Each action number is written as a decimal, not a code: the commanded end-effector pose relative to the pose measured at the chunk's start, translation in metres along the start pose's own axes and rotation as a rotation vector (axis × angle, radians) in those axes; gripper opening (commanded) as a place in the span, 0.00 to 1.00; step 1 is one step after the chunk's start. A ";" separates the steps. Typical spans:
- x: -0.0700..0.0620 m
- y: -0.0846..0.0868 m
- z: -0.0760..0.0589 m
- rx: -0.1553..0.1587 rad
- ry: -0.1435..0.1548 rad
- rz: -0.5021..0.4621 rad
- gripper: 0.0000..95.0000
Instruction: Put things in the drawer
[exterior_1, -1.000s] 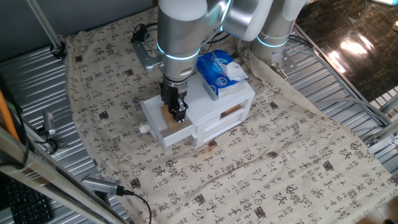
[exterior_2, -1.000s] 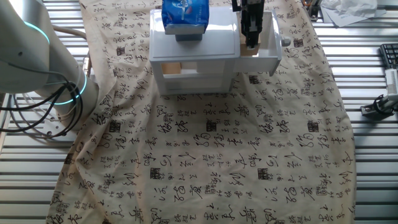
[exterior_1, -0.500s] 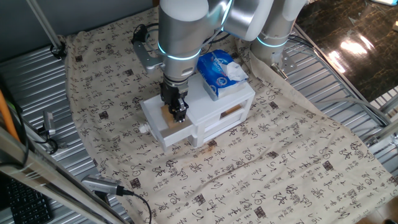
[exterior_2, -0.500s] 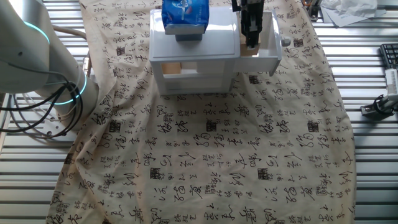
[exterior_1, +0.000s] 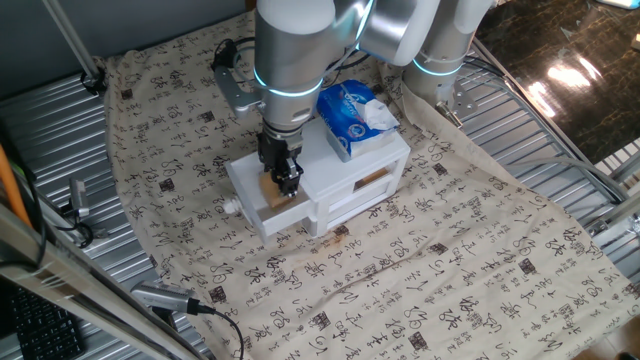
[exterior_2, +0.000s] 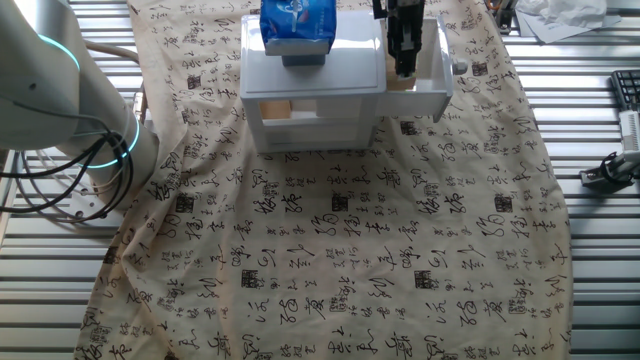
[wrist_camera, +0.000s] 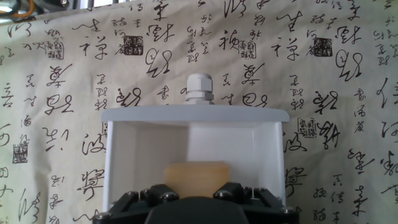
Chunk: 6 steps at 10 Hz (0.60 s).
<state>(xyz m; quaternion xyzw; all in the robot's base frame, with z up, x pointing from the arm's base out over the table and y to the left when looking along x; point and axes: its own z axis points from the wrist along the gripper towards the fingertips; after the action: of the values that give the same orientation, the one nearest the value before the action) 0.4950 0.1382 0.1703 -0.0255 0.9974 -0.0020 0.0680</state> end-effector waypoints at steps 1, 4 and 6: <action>0.000 0.000 0.000 -0.001 0.002 0.000 0.60; -0.001 0.000 -0.003 0.000 0.002 -0.003 0.60; -0.004 0.002 -0.016 0.001 0.005 -0.005 0.60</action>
<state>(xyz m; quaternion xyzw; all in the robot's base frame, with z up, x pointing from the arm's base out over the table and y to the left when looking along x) 0.4977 0.1399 0.1890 -0.0274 0.9974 -0.0031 0.0667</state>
